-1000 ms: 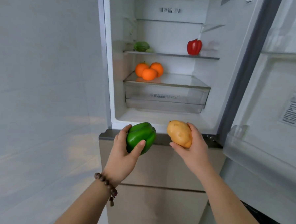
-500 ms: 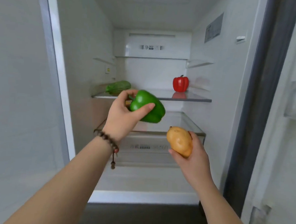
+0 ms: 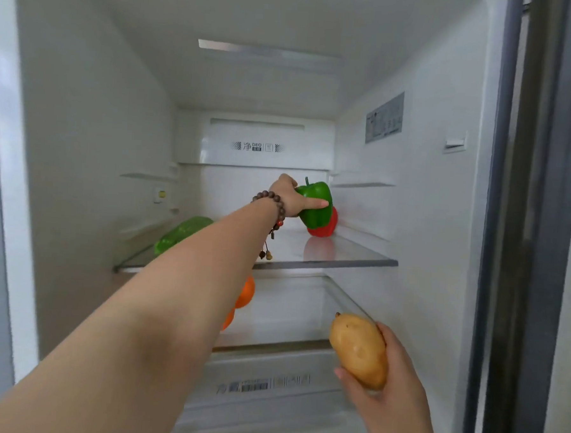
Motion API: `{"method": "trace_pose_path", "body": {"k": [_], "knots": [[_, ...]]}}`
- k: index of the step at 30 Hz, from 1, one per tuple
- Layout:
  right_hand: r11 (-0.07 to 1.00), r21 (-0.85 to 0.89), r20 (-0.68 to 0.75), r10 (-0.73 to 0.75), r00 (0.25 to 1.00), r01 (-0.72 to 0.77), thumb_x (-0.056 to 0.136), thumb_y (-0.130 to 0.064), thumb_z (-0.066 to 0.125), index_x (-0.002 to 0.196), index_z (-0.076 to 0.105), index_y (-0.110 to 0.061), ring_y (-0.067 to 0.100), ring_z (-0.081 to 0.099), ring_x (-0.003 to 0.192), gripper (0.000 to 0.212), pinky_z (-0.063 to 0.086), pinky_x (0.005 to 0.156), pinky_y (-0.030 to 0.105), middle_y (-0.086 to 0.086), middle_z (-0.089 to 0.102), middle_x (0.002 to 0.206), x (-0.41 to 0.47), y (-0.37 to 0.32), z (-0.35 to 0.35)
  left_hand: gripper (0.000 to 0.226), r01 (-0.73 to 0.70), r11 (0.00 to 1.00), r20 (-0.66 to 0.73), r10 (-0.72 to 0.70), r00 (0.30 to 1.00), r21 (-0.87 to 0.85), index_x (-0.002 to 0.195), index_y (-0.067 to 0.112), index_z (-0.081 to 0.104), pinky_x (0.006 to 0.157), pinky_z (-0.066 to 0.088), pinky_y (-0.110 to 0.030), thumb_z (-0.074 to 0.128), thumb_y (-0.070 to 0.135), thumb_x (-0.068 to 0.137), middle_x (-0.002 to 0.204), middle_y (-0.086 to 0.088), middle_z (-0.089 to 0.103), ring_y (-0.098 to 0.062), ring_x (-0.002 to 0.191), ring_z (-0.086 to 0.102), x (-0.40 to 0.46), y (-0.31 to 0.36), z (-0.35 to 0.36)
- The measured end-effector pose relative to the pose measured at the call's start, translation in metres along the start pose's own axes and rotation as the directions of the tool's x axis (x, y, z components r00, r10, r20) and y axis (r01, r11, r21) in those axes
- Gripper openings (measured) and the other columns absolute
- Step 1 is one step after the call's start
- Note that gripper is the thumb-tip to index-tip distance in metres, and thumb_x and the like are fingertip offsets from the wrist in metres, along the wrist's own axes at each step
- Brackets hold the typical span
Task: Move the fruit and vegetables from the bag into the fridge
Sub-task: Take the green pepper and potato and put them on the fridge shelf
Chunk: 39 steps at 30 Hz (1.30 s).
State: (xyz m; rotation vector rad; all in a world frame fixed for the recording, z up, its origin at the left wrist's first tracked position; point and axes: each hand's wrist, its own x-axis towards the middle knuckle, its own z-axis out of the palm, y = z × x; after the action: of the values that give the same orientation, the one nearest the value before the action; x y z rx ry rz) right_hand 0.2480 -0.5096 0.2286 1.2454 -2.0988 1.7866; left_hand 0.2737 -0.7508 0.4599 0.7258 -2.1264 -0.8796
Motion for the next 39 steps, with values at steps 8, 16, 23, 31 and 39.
{"method": "trace_pose_path", "body": {"k": [8,16,23,31,39], "knots": [[0.994,-0.098,0.031,0.056,0.998,-0.053,0.061,-0.036,0.083,0.137,0.025,-0.034,0.003,0.042,0.099,0.096,0.035,0.072,0.011,-0.017,0.037,0.117,0.008,0.007,-0.006,0.086,0.001,0.999,0.190,-0.011,0.982,0.052,0.126,0.005,0.043,0.082,0.055,-0.040,0.085,0.041,0.061,0.119,-0.008,0.052,-0.025,0.098,0.060,0.037,-0.006,0.048],[0.989,-0.102,0.046,0.111,0.993,-0.105,0.064,-0.036,0.081,0.135,0.022,-0.039,0.001,0.043,0.100,0.093,0.033,0.079,0.010,-0.024,0.034,0.118,0.008,0.008,-0.018,0.087,-0.029,0.999,0.094,0.025,0.995,0.044,0.124,0.008,0.041,0.085,0.055,-0.043,0.084,0.047,0.059,0.116,-0.009,0.053,-0.028,0.100,0.061,0.043,-0.018,0.063],[0.990,-0.128,0.101,0.079,0.992,-0.066,0.064,-0.041,0.080,0.139,0.019,-0.037,-0.004,0.042,0.101,0.097,0.032,0.083,0.008,-0.039,0.025,0.116,0.003,0.003,-0.019,0.091,-0.095,0.955,0.081,0.075,0.994,0.282,0.130,0.005,0.037,0.090,0.049,-0.038,0.070,0.063,0.068,0.123,-0.011,0.053,-0.026,0.106,0.057,0.028,-0.010,0.062],[0.997,-0.070,0.160,-0.007,0.987,0.019,0.058,-0.042,0.084,0.139,0.024,-0.037,-0.005,0.042,0.109,0.101,0.033,0.084,0.006,-0.027,0.035,0.126,-0.001,-0.013,-0.016,0.078,-0.226,0.782,-0.054,0.314,0.948,0.580,0.140,0.007,0.034,0.103,0.037,-0.042,0.042,0.063,0.087,0.144,-0.013,0.040,-0.029,0.130,0.039,-0.028,0.026,0.002],[0.993,0.060,0.027,-0.104,0.994,0.103,0.062,-0.032,0.083,0.126,0.040,-0.036,0.013,0.056,0.105,0.077,0.043,0.084,0.025,-0.011,0.054,0.121,0.004,-0.031,0.002,0.065,-0.309,0.648,-0.211,0.596,0.775,0.696,0.135,0.003,0.043,0.106,0.035,-0.041,0.050,0.048,0.089,0.133,-0.015,0.051,-0.031,0.125,0.044,-0.131,-0.024,-0.035]]}}
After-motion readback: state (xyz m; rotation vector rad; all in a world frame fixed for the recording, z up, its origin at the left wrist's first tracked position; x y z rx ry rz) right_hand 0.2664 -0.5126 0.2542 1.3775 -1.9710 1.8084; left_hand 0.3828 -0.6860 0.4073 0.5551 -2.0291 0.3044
